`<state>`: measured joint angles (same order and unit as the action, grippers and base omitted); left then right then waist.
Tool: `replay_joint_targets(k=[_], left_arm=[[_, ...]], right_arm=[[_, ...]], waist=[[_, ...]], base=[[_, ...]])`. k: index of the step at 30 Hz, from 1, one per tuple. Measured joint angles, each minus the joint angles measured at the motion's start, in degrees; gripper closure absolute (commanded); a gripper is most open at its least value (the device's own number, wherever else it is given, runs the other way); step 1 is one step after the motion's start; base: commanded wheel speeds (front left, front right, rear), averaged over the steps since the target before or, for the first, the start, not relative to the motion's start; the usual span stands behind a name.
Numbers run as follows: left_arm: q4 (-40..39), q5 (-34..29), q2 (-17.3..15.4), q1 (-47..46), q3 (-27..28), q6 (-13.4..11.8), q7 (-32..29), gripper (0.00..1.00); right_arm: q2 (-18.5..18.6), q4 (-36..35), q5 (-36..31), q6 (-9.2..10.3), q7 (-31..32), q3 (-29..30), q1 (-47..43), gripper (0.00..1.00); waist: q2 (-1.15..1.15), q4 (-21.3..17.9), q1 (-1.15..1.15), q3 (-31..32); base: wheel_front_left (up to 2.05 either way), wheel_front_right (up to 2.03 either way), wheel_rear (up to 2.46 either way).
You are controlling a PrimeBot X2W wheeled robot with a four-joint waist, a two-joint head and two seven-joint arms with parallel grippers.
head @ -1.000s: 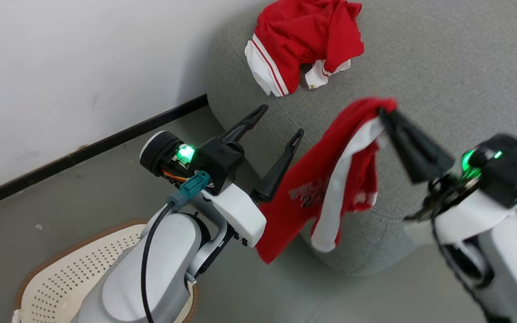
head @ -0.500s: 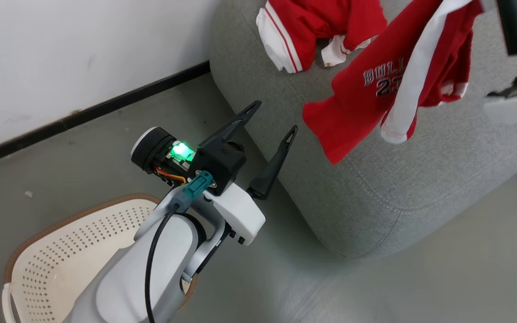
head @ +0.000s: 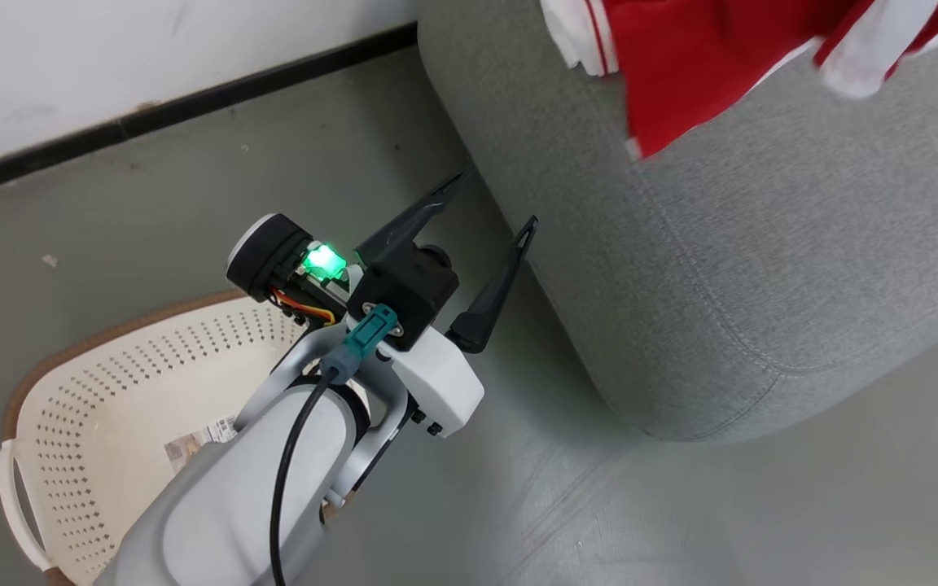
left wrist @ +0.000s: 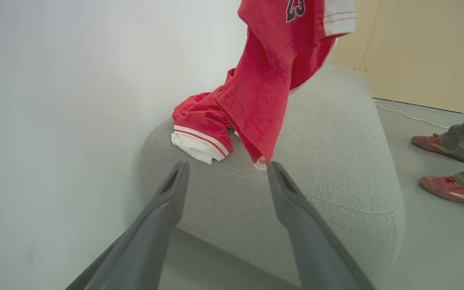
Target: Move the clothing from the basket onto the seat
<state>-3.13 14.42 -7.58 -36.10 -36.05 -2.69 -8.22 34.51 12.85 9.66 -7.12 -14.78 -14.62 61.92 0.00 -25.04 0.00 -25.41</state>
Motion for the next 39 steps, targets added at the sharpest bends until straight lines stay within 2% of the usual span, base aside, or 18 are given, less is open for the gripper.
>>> replay_joint_targets(k=[4,7,13,17,19,24,29,33,39], left_arm=[[-1.18,-0.48,-0.03,-1.04,-0.19,-0.02,-0.43,0.0],[-1.87,-1.03,-0.05,-2.03,-0.34,-0.21,-0.98,0.0],[-3.12,-2.53,-0.38,-3.04,-0.76,-0.21,-1.82,0.0],[-3.64,-2.96,-0.53,-3.69,-0.92,-0.21,-2.14,0.0],[-3.69,-2.97,-0.44,-3.69,-1.24,-0.21,-2.31,0.0],[-3.98,-3.08,0.08,-5.69,-2.42,0.12,-2.33,0.0],[-3.98,-3.7,0.04,-7.55,-2.19,0.33,-2.33,0.0],[-3.83,-3.97,0.16,-8.98,-2.03,0.48,-2.3,0.0],[-3.37,-4.38,0.26,-10.54,-1.87,0.89,-1.96,0.0]], right_arm=[[2.15,2.91,-0.67,-0.01,0.0,-0.15,5.17,1.0],[2.79,5.57,-0.62,-0.01,0.0,2.11,8.78,1.0],[6.93,7.36,-2.81,-0.01,0.0,5.24,16.64,1.0],[10.71,8.48,-7.54,-0.01,-0.01,2.82,19.25,1.0],[11.4,10.49,-8.99,-0.01,-0.01,1.92,19.22,1.0],[9.6,20.15,-7.77,-0.01,0.0,4.67,17.0,1.0],[4.86,23.83,-5.98,-0.01,0.38,4.45,15.13,1.0],[1.15,27.33,-3.33,-0.01,3.01,4.59,13.38,1.0],[-1.05,30.66,-0.99,-0.01,4.17,5.64,13.64,1.0]], waist=[[0.0,0.97,0.0,-2.29],[0.0,1.7,0.0,-3.98],[0.0,3.14,0.0,-7.23],[0.0,4.03,0.0,-9.38],[0.0,4.45,0.0,-10.45],[0.0,5.76,0.0,-14.21],[0.0,6.5,0.0,-16.76],[0.0,6.85,0.0,-18.57],[0.0,7.09,0.0,-20.79]], base=[[0.0,0.0,0.0],[0.0,0.0,0.0],[0.0,0.0,0.0],[0.0,0.0,0.0],[0.0,0.0,0.0],[0.0,0.0,0.0],[0.0,0.0,0.0],[0.0,0.0,0.0],[0.0,0.0,0.0]])
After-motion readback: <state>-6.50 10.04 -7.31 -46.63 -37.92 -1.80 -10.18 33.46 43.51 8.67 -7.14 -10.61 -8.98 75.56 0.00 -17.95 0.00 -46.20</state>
